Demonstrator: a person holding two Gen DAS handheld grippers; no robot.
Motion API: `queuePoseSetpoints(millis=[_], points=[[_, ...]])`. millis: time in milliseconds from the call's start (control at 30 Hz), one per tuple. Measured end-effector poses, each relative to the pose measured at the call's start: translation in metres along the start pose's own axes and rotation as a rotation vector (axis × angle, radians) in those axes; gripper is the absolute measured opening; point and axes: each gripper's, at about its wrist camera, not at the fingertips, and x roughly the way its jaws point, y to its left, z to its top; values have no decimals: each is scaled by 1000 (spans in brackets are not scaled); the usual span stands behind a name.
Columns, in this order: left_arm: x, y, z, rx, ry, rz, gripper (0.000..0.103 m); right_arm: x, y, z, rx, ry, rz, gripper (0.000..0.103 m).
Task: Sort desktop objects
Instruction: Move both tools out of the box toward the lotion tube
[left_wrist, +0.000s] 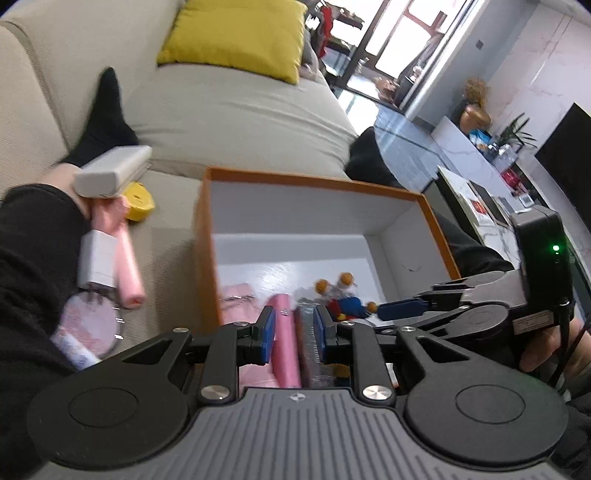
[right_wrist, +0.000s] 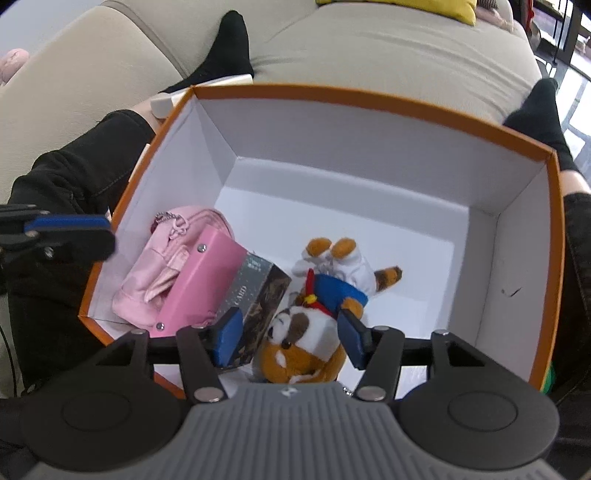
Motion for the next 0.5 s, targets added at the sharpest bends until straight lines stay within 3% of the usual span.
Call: queuePoseSetpoints(millis=[133, 300, 500], points=[[-12, 19, -3, -14, -14, 71, 24, -8, 2, 5, -8, -39, -12, 58], [-23, 46, -5, -35, -3, 204, 24, -23, 10, 13, -54, -117, 14, 44], [-18, 69, -13, 13, 79, 340, 24, -35, 44, 33, -188, -193, 105, 42]])
